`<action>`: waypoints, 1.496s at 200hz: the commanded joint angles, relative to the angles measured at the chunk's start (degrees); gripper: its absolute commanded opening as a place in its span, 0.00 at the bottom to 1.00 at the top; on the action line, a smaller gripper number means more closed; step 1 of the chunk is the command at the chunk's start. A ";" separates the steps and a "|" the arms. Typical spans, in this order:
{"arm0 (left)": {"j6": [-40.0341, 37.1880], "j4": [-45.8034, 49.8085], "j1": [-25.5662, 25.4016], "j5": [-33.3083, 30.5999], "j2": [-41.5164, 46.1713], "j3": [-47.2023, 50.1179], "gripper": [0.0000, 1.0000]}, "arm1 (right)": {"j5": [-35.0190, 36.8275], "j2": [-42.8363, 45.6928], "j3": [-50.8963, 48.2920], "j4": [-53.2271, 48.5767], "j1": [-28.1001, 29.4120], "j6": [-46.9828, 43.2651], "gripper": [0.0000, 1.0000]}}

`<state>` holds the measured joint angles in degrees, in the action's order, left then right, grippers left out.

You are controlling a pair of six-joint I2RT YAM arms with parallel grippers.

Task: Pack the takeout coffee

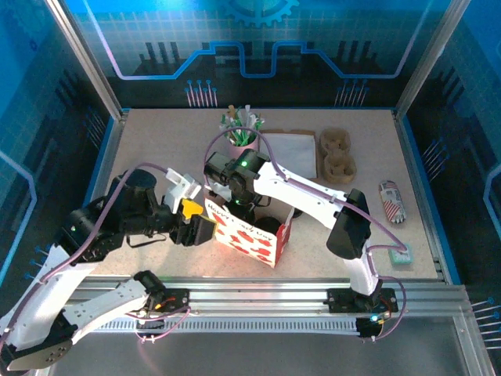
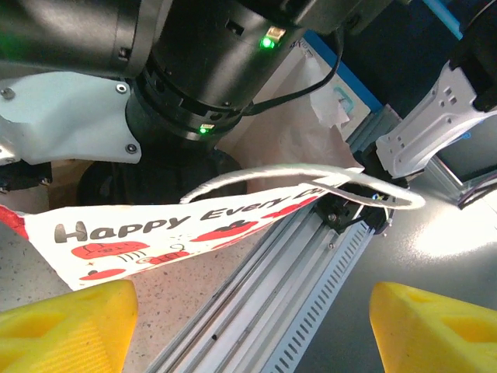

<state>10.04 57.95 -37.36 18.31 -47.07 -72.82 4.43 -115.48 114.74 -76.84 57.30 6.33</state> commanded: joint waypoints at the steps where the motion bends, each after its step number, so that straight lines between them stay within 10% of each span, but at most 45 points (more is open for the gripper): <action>1: -1.44 -3.65 -0.39 3.85 -0.21 2.18 0.81 | -0.91 -0.64 -0.24 -0.42 -0.52 -0.70 0.52; 101: -2.70 -18.79 -0.42 -0.91 -1.18 9.59 0.76 | -1.36 -0.98 -0.08 -0.33 -0.52 -0.72 0.51; 202: -1.52 -23.00 -0.41 0.28 -1.72 11.99 0.33 | -1.65 -1.15 -0.66 0.02 -0.52 -0.69 0.52; 254: -1.86 -23.10 -0.37 -0.15 -1.77 12.80 0.43 | -1.75 -1.28 -0.74 0.00 -0.52 -0.68 0.51; 299: -1.78 -23.07 -0.38 0.65 -2.24 12.75 0.19 | -1.83 -1.17 -1.18 0.28 -0.52 -0.60 0.51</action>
<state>8.75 35.99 -37.36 17.82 -49.32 -60.80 4.21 -115.48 114.69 -76.77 57.30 6.31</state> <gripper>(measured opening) 0.240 0.615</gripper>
